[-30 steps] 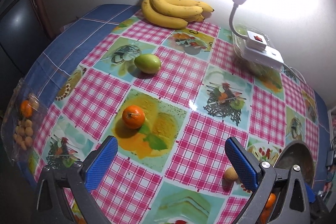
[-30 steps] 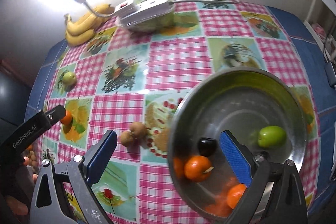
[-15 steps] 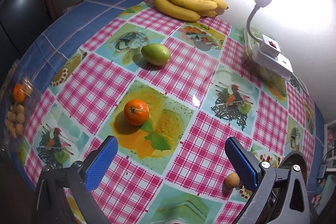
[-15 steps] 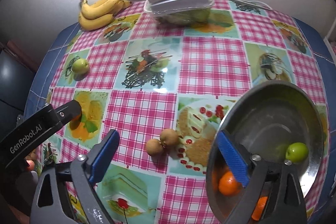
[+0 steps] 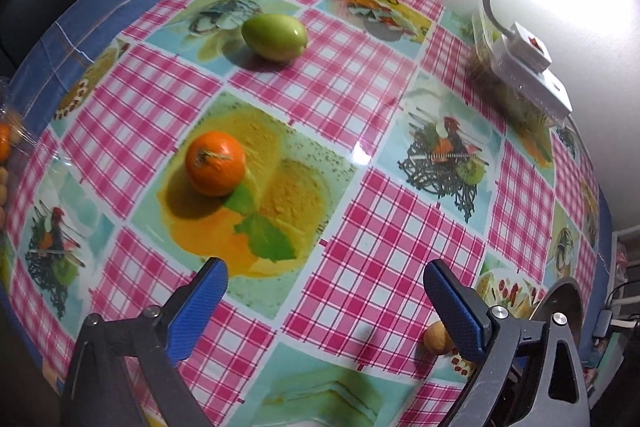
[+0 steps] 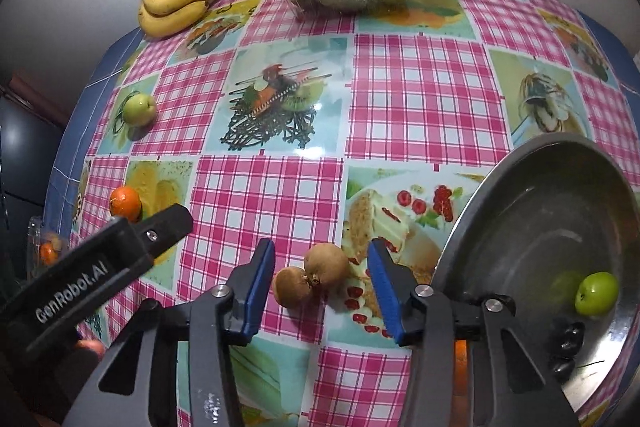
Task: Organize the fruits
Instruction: 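Close the right gripper on a brown kiwi and lift it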
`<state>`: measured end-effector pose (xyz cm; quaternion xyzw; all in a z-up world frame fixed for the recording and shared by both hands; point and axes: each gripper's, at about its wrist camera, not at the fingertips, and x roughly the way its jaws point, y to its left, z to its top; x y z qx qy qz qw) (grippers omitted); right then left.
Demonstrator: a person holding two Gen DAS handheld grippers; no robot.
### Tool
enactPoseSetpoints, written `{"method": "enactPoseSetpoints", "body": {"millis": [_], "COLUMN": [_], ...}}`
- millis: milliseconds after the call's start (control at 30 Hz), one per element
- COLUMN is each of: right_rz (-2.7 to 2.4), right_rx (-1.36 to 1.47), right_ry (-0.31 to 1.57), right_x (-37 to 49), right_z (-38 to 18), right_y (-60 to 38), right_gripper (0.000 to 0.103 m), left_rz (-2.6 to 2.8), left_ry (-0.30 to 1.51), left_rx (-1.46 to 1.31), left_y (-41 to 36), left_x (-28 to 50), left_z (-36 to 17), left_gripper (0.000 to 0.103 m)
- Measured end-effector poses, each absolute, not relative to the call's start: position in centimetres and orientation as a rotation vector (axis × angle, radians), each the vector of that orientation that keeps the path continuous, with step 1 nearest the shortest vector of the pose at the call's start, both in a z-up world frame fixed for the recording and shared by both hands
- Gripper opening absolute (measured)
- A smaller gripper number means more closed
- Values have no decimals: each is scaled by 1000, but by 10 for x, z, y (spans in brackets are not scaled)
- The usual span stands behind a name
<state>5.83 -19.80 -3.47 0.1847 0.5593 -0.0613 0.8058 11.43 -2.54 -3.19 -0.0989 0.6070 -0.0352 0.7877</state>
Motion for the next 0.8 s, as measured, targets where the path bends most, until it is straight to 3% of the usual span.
{"method": "enactPoseSetpoints", "body": {"millis": [433,700,800], "right_rz": [-125,-114,-134], "right_rx": [434,446,450], "right_ry": [1209,1174,1165], "right_x": [61,53,46], "right_z": [-46,-32,-23], "right_y": [-201,-204,-208], "right_gripper": [27,26,26], "left_rz": [-91,-131,-154], "left_ry": [1322,1321,1321], "left_rx": [-223,-225,-226], "left_y": [-30,-35,-39], "left_x": [114,111,109], "left_z": [-39,-30,-28], "left_gripper": [98,98,94]}}
